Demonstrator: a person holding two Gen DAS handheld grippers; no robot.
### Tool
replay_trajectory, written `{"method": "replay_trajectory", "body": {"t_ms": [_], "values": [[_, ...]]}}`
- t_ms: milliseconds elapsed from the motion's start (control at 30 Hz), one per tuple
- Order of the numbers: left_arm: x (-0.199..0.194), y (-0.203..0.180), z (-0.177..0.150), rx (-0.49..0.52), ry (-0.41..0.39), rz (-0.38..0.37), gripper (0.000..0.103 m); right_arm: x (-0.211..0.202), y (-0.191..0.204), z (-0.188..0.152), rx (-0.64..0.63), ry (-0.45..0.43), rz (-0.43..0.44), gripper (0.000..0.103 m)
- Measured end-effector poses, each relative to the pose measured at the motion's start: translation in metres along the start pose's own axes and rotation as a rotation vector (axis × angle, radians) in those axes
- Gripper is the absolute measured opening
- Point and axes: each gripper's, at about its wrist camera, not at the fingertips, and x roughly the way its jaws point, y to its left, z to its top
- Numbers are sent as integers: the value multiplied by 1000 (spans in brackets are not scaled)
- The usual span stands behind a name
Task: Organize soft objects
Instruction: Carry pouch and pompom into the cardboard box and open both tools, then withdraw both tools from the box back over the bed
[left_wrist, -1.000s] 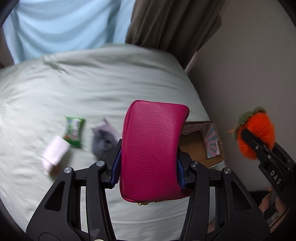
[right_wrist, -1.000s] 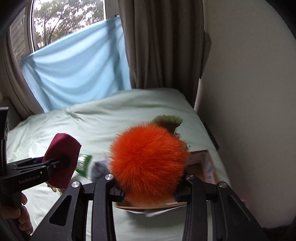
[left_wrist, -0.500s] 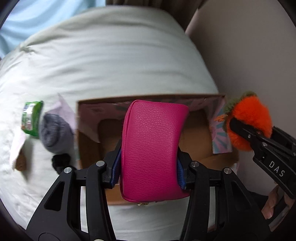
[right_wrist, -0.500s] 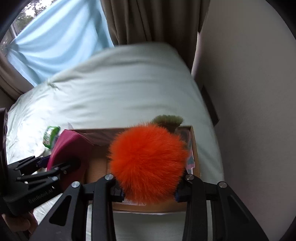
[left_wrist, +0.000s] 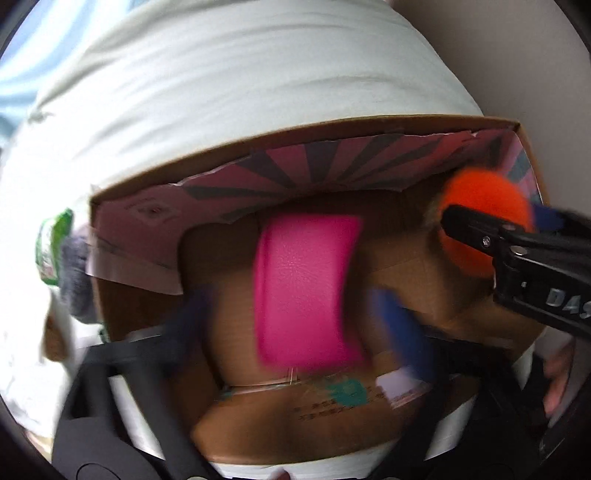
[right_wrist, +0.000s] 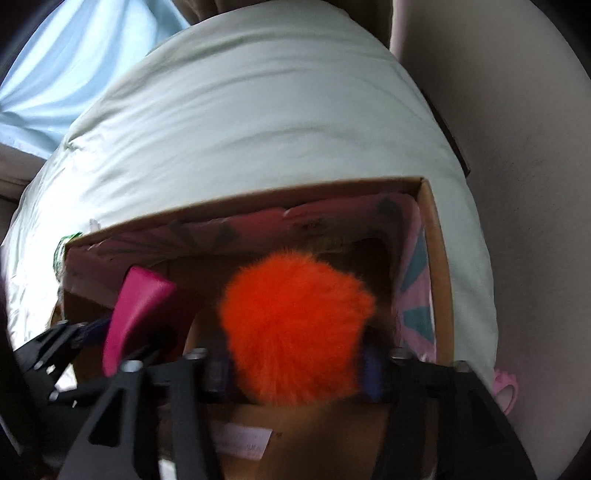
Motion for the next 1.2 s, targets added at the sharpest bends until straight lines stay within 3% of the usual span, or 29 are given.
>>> {"method": "replay_trajectory", "body": {"t_ms": [33,67,367,567,967,1200], "values": [[-3,0,-1,11,-5,0,103,-2,2,1,8,-3,41,95],[-5,0,-3,20,-8,1,103,-4,0,1,14,-6,47,99],[-19,10,-7,-5,6,-37,102,-9,1,-2,-1,-17,45,99],[-53,18,-4,-8,-30,-45,102,-32,4,-6,-12,-55,45,99],[-175,32,-22,-53,-209,-89,103,-157,31,-31,-95,-219,29,99],[-258,75,-51,-114,-334,-71,103,-228,65,-50,-146,-346,37,99]]}}
